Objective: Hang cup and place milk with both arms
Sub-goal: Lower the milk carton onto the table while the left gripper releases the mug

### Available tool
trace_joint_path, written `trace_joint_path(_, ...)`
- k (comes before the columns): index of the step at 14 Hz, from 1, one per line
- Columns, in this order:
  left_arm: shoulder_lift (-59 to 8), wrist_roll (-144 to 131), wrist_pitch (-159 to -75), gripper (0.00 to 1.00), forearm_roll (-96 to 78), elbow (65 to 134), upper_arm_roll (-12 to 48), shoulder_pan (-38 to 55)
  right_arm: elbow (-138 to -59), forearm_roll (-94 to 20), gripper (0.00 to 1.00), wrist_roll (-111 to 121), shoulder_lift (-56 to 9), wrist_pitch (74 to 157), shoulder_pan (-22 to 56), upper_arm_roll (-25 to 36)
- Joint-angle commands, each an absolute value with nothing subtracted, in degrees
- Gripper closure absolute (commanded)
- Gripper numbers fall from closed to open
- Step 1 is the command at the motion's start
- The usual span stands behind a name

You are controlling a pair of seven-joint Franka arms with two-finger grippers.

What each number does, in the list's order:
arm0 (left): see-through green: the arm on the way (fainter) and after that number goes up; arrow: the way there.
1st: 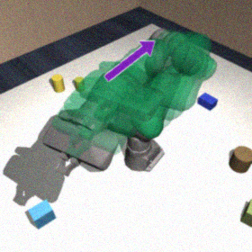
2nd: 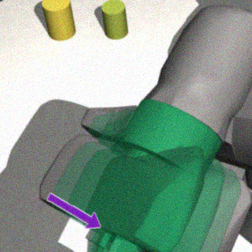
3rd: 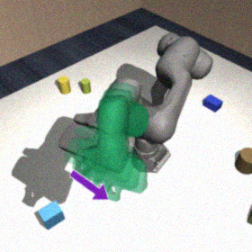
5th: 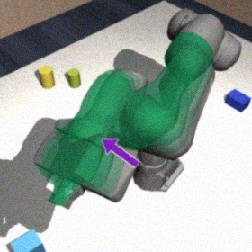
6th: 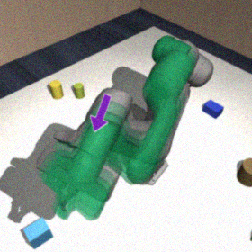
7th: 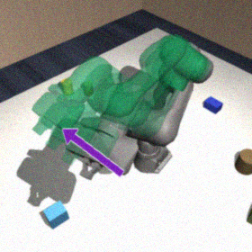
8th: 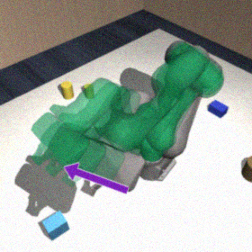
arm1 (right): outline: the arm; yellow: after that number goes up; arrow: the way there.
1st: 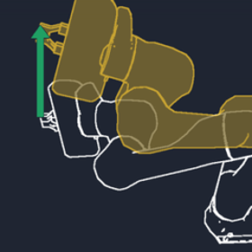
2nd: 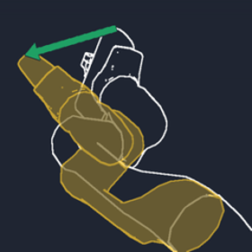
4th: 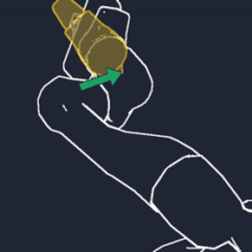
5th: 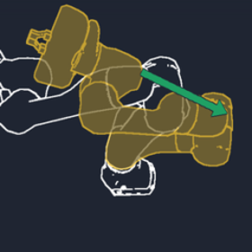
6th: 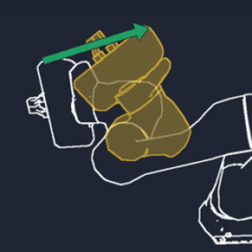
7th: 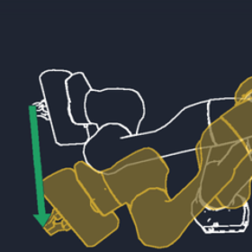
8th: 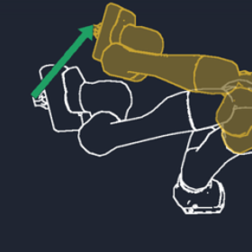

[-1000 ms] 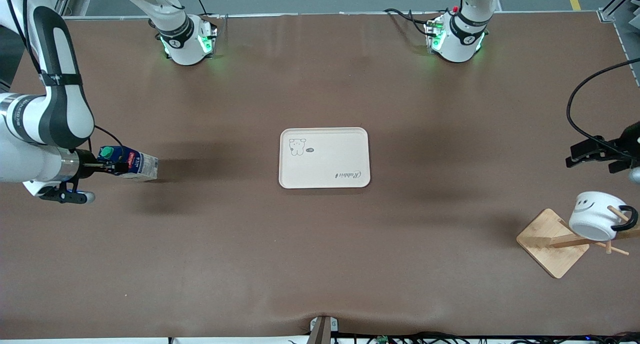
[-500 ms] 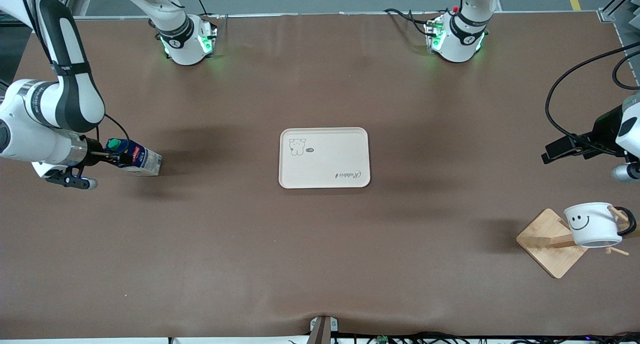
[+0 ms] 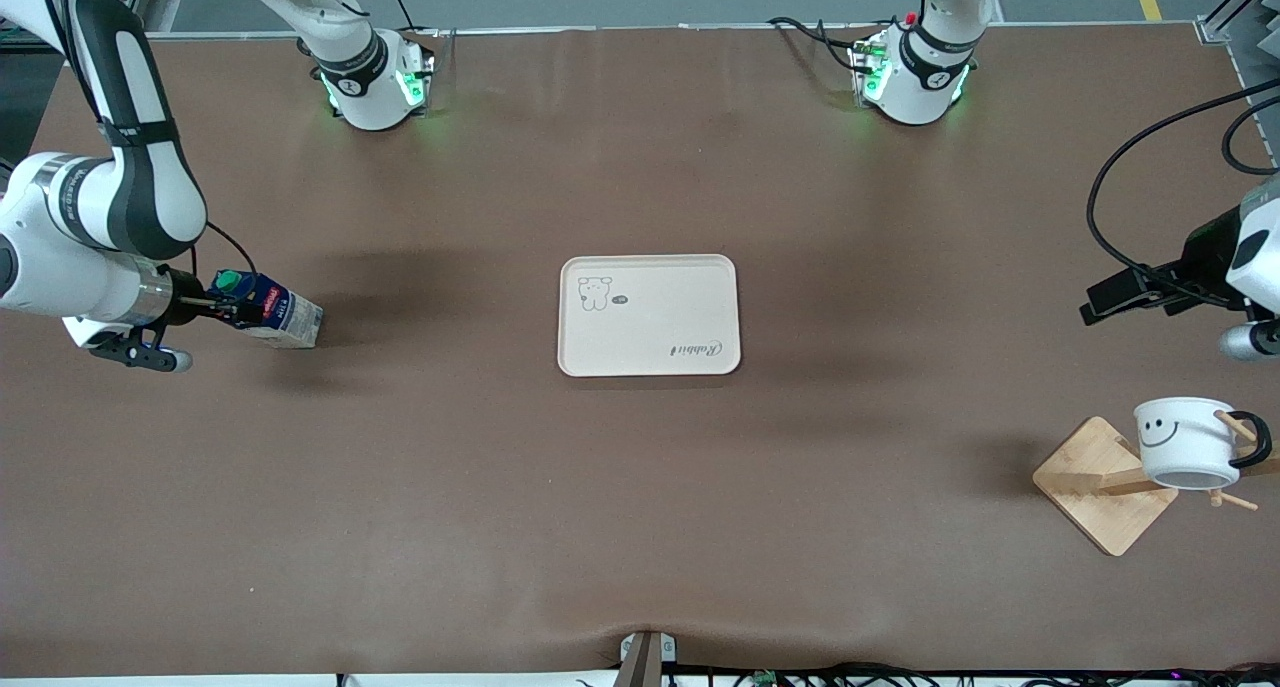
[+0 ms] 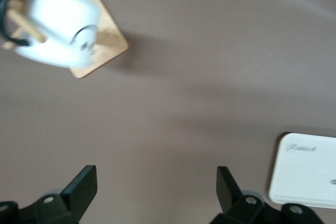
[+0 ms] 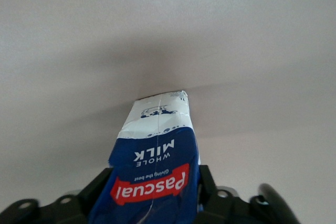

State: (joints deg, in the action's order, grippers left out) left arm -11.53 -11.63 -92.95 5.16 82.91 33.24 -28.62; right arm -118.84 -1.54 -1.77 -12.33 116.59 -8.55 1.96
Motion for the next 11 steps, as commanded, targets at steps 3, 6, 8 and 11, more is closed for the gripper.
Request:
trace_joint_path(3,-11.1,-9.8,-88.4,0.0,9.2,81.5,33.7,-28.7,-121.3,-0.4,0.0,-1.9,-12.0,116.5,-10.0,1.0)
trace_joint_path(6,-10.6,-9.8,-84.6,0.0,10.6,81.1,36.8,-28.7,-121.2,-0.4,0.0,-1.9,-12.0,116.5,-10.0,1.0)
trace_joint_path(8,-10.2,-10.1,-84.3,0.0,12.3,81.1,38.3,-28.8,-120.8,-0.4,0.0,-1.9,-12.0,116.4,-10.0,1.0)
trace_joint_path(11,-10.1,-9.8,-84.3,0.0,12.2,80.9,38.3,-28.8,-116.7,-0.7,0.0,-2.1,-11.9,111.7,-9.7,0.8)
